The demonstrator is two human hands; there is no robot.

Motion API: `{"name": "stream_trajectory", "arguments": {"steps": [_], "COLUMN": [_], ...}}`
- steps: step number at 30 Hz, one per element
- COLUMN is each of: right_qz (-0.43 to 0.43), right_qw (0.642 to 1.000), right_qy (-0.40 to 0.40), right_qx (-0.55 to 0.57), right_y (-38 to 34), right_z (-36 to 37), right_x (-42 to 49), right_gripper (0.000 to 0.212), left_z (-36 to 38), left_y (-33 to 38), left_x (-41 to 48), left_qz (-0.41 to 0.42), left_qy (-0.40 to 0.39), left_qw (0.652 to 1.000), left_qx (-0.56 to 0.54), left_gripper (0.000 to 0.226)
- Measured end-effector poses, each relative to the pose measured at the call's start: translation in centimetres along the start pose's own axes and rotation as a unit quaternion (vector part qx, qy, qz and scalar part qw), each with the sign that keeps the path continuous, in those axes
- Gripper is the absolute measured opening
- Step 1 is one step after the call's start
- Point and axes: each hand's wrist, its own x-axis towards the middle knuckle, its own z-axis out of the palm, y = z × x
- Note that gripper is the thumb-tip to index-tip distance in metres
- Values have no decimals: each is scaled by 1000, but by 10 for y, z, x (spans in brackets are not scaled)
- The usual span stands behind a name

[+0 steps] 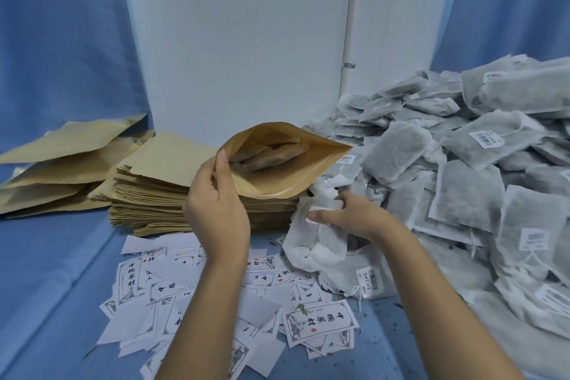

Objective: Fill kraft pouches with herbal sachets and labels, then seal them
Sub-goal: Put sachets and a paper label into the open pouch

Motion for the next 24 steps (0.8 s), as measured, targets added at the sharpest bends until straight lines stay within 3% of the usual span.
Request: {"name": "stream_trajectory", "arguments": {"steps": [6,11,15,17,21,24], "right_qz": [15,15,-21,-86,-226,-254], "right_qw": [999,996,989,959,855,783], "right_qy": [-36,-74,-104,-145,-265,-270], "right_qx": [-29,-43,106,227,383,499], "right_y": [-3,-4,-3,-4,-12,-20], "right_z": [-7,-12,-11,-15,-25,-30], "right_x": [-5,-10,-7,-10,-25,-33], "right_gripper": [60,67,65,49,40,39], "left_z": [0,0,0,-1,0,0], "left_y": [0,0,0,0,0,-2], "left_x": [1,0,0,0,0,-3], "left_qz": [4,7,11,13,20,40], "left_qy": [4,1,-3,-2,-1,-24], "left_qw": [1000,1000,1000,1000,1000,999], "left_qx": [1,0,3,2,6,18], "left_gripper": [32,32,31,31,32,30]}}
